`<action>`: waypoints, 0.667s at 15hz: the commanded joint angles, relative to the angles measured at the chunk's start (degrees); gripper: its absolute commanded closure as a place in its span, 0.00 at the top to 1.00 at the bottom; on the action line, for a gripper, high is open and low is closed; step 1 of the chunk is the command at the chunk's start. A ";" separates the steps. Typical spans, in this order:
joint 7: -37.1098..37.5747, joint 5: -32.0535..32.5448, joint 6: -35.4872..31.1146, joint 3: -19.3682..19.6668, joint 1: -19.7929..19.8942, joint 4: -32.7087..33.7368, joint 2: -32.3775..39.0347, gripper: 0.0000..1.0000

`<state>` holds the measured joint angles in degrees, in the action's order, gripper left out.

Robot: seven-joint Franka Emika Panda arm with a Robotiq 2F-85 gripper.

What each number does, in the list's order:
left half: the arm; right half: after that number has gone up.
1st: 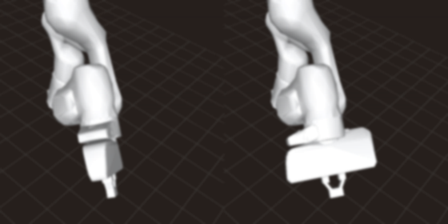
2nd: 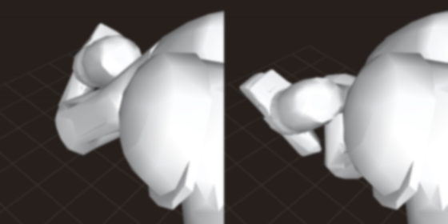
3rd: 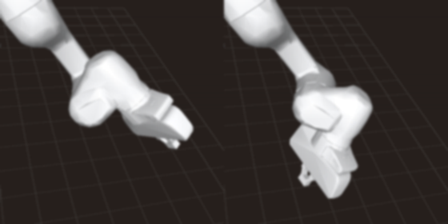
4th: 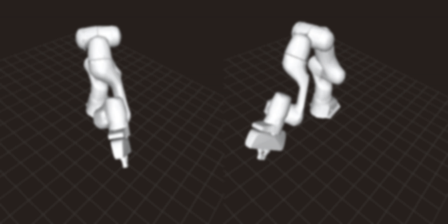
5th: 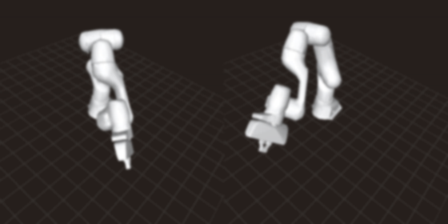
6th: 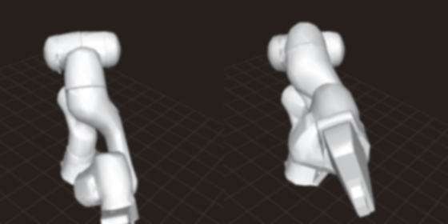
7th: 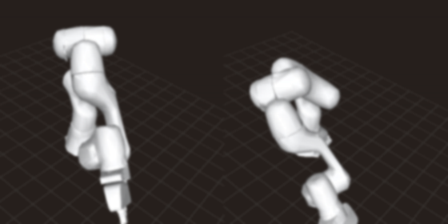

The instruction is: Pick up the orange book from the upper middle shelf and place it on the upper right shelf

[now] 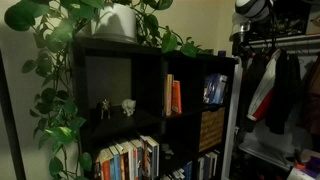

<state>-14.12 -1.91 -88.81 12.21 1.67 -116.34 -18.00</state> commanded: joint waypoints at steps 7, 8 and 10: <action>0.54 -0.01 -0.92 -1.45 1.42 -0.48 -0.21 1.00; 1.66 -0.02 -2.83 -1.91 1.47 -1.59 -0.94 1.00; 3.60 0.15 -6.74 -2.94 1.38 -3.76 -2.16 1.00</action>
<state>-13.43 -1.91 -90.47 11.45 1.83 -116.65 -17.93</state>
